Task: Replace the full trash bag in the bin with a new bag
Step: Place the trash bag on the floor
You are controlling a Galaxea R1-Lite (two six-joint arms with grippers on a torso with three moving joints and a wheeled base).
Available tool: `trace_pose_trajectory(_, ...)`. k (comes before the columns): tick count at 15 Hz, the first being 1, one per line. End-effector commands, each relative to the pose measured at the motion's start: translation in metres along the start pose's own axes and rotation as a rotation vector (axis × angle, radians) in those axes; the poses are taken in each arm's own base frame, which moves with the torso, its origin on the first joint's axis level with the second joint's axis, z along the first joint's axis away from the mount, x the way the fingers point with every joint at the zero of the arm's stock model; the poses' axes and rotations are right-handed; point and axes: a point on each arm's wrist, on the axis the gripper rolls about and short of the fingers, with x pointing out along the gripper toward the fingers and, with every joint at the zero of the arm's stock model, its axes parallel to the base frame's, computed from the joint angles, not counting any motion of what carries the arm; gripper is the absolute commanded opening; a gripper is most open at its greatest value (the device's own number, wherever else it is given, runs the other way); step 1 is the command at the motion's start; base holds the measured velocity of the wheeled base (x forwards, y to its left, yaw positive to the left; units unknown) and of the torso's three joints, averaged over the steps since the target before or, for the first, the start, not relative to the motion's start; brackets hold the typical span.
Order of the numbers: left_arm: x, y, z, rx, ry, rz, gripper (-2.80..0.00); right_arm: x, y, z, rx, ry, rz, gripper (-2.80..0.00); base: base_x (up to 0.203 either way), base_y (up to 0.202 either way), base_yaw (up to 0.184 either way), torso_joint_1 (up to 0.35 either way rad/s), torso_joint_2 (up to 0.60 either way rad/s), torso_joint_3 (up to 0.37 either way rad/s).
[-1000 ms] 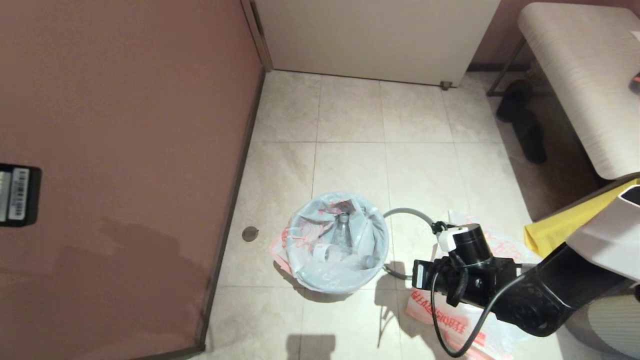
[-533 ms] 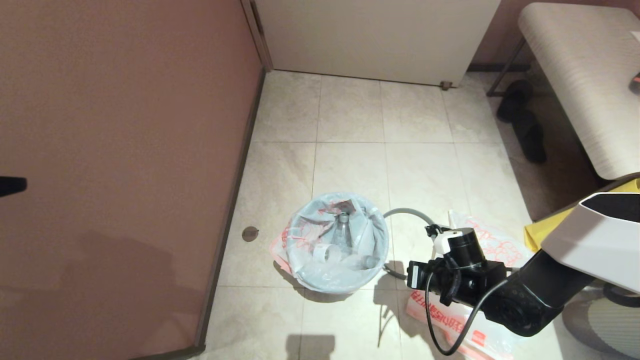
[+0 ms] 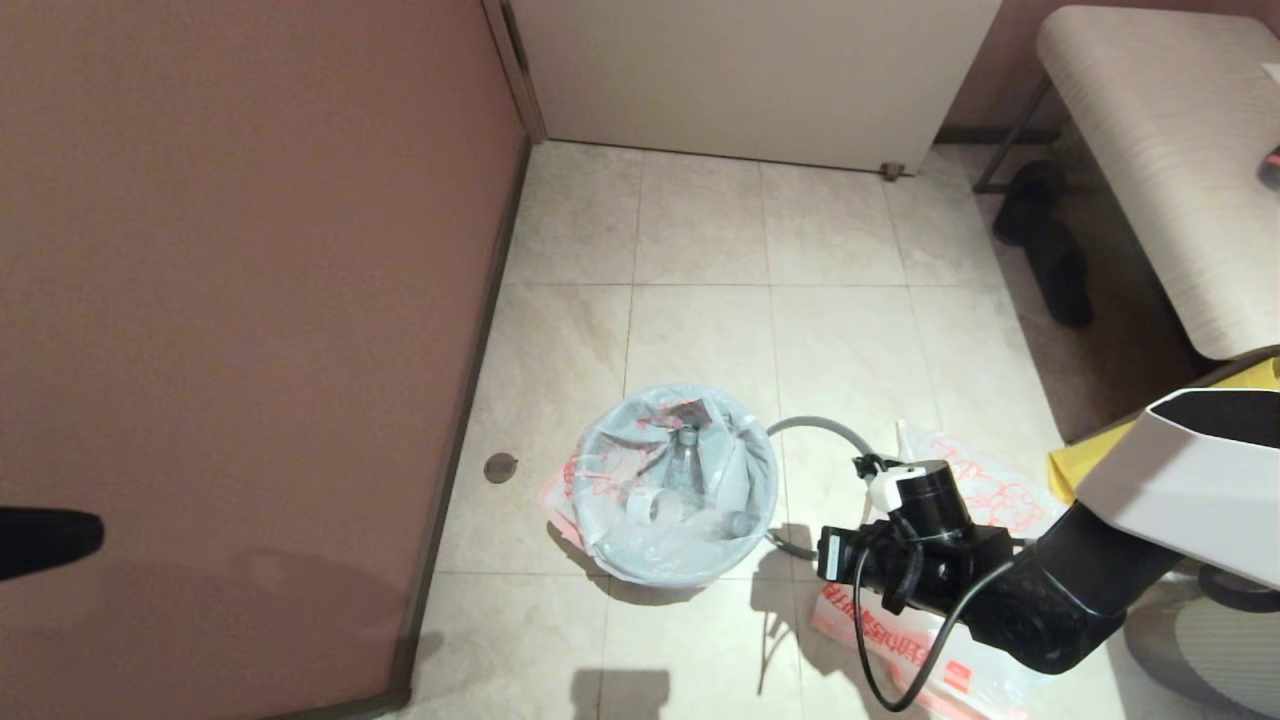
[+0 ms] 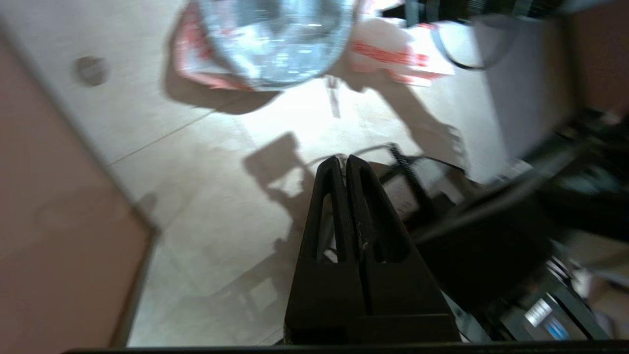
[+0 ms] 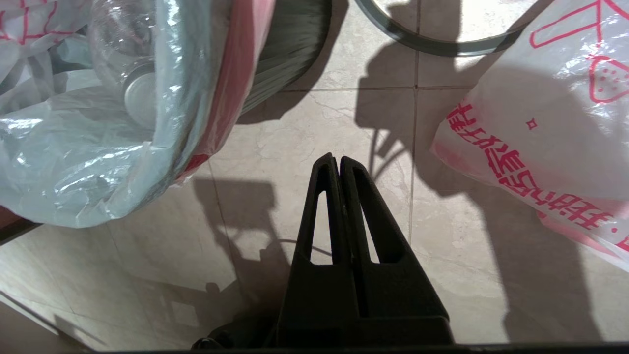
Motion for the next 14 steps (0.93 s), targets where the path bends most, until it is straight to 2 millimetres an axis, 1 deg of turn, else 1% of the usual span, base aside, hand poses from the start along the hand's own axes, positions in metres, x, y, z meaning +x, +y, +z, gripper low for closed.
trace_pose_trajectory(1,-0.003,-0.004,-0.004,0.063,0.015,-0.164,-2.80,0.000,-0.003,0.002,0.010,-0.008,-0.006,-2.80,0.000,0.000,0.000,0.000,0.00,0.000)
trace_pose_trajectory(3,-0.003,-0.005,-0.006,0.123,0.018,-0.210,-2.80,0.001,-0.006,0.003,0.014,-0.007,-0.011,-2.80,0.000,0.000,0.000,0.000,0.00,0.000)
trace_pose_trajectory(5,-0.008,-0.003,-0.014,0.099,0.012,-0.211,-2.80,0.004,-0.008,0.002,0.018,-0.003,-0.018,-2.80,0.000,0.000,0.000,0.000,0.00,0.000)
trace_pose_trajectory(6,-0.009,-0.002,-0.023,0.086,0.011,-0.199,-2.80,0.005,-0.009,0.001,0.017,-0.001,-0.019,-2.80,0.000,0.000,0.000,0.000,0.00,0.000)
trace_pose_trajectory(8,-0.018,0.002,-0.041,0.064,-0.043,-0.149,-2.80,0.007,-0.010,0.000,0.018,0.001,-0.025,-2.80,0.000,0.000,0.000,0.000,0.00,0.000)
trace_pose_trajectory(10,-0.032,0.002,-0.057,0.055,-0.108,-0.061,-2.80,0.009,-0.010,0.000,0.018,-0.007,-0.021,-2.80,0.000,0.000,0.000,0.000,0.00,0.000)
trace_pose_trajectory(12,-0.036,-0.003,-0.077,0.068,-0.127,0.011,-2.80,0.009,-0.011,0.000,0.018,-0.009,-0.022,-2.80,0.000,0.000,0.000,0.000,0.00,0.000)
trace_pose_trajectory(14,-0.034,-0.013,-0.096,0.085,-0.133,0.104,-2.80,0.009,-0.011,0.000,0.017,-0.010,-0.023,-2.80,0.000,0.000,0.000,0.000,0.00,0.000)
